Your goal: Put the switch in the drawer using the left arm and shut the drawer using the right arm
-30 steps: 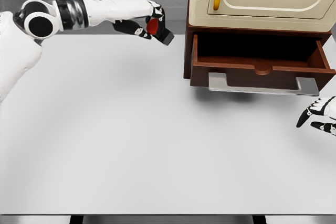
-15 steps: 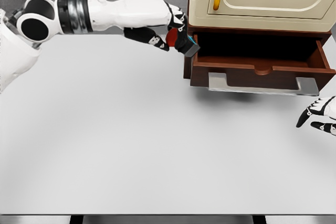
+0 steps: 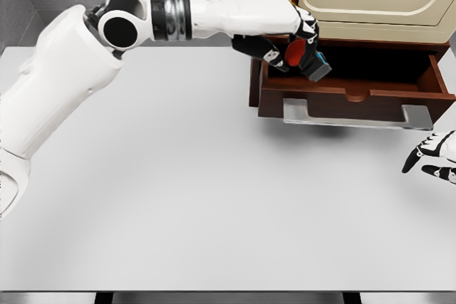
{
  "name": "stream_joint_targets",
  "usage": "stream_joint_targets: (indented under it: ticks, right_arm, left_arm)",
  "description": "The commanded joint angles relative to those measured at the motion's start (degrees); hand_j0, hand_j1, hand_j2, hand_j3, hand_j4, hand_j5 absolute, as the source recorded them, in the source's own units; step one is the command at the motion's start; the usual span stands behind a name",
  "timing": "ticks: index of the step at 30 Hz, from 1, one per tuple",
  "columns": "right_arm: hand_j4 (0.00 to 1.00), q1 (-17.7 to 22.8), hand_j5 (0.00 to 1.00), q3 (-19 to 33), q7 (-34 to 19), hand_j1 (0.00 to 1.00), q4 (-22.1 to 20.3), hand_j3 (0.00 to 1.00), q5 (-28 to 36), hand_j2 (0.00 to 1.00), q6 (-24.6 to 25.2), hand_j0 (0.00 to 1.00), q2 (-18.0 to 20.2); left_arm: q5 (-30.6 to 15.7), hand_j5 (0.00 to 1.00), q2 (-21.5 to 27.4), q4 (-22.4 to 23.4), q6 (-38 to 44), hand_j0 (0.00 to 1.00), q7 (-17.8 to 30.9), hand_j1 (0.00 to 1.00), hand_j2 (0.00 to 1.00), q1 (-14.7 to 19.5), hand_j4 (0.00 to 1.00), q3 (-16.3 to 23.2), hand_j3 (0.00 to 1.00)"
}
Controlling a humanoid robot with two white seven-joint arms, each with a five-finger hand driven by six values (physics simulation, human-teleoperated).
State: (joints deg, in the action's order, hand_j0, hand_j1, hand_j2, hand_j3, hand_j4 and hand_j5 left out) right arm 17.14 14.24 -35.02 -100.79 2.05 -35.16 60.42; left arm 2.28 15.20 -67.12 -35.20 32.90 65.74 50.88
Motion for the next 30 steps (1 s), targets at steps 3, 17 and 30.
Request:
stream_joint_targets:
  ticks: [3, 17, 30]
  right_arm:
    - [0.51, 0.0, 0.51, 0.0, 0.0, 0.51, 0.0, 0.51, 0.4, 0.51, 0.2, 0.51, 0.1]
    - [0.49, 0.0, 0.49, 0.0, 0.0, 0.49, 0.0, 0.49, 0.4, 0.49, 0.2, 0.49, 0.1]
    - [0.49, -0.2, 0.49, 0.0, 0.0, 0.49, 0.0, 0.49, 0.4, 0.49, 0.2, 0.49, 0.1]
  left_arm:
    - [-0.3, 0.34, -1.8, 5.0, 0.2, 0.34, -0.3, 0.34, 0.34, 0.0, 0.34, -0.3, 0.34]
    - [-1.1, 0.91, -2.1, 4.7, 0.2, 0.91, -0.6, 0.91, 0.91, -0.1, 0.91, -1.1, 0.91]
    - [-9.3, 1.00, 10.1, -20.2, 0.2, 1.00, -0.8, 1.00, 1.00, -0.4, 1.00, 0.1, 1.00]
